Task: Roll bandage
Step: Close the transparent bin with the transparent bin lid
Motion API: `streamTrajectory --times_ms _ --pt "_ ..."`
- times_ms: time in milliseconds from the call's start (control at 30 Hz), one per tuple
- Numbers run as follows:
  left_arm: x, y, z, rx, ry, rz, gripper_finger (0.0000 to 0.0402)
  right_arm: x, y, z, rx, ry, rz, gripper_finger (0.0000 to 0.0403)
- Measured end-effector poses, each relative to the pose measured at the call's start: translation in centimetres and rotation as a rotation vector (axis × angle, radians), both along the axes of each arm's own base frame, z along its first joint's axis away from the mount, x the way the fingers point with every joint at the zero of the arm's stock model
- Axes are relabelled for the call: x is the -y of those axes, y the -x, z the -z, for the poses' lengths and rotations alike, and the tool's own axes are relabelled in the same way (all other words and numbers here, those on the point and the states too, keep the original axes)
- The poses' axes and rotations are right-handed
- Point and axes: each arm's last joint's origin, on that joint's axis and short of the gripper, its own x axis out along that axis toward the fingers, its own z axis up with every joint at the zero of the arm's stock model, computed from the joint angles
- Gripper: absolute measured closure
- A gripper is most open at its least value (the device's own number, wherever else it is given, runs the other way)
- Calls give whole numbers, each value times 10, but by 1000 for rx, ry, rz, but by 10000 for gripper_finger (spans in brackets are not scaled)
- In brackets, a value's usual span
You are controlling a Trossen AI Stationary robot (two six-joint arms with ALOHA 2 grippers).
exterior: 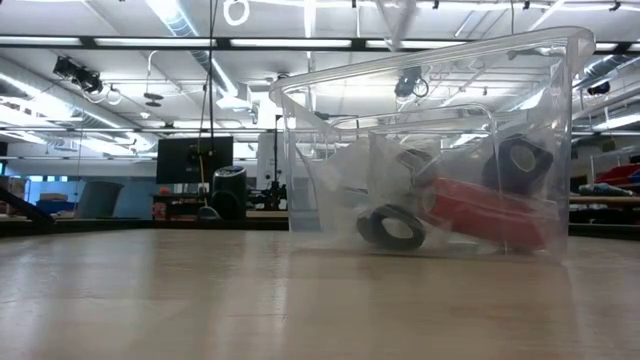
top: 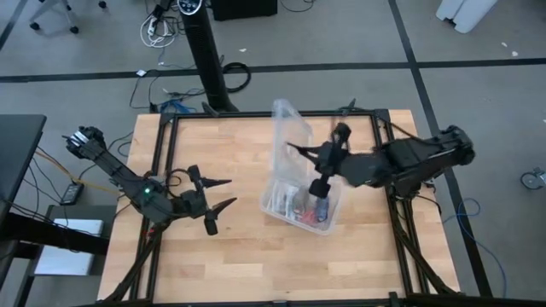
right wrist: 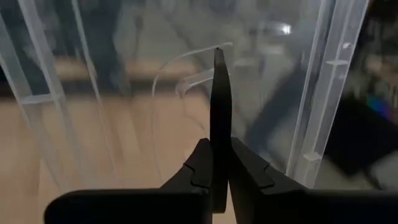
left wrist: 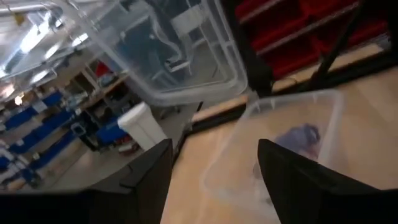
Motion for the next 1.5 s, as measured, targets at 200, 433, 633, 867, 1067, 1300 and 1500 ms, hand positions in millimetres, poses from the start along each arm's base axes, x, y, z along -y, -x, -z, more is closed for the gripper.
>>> streamTrajectory --times_ms 200,433,633,867,1067,1300,1500 --pt "-9 -3 15 -75 82 -31 160 2 -17 16 -301 -235 90 379" --pt "-10 -3 20 -103 114 -19 160 7 -48 42 -632 -500 130 379" --pt "-11 -1 28 -134 120 -29 160 15 -68 61 -751 -685 99 379" --pt "-13 2 68 -102 146 -26 160 26 -77 70 -810 -679 58 379" --pt "-14 4 79 -45 173 -15 160 25 -87 88 -896 -647 18 379" --pt "-13 3 77 -26 189 27 160 34 -98 107 -929 -658 49 379" --pt "-13 4 77 -29 187 27 160 41 -99 109 -928 -673 42 379"
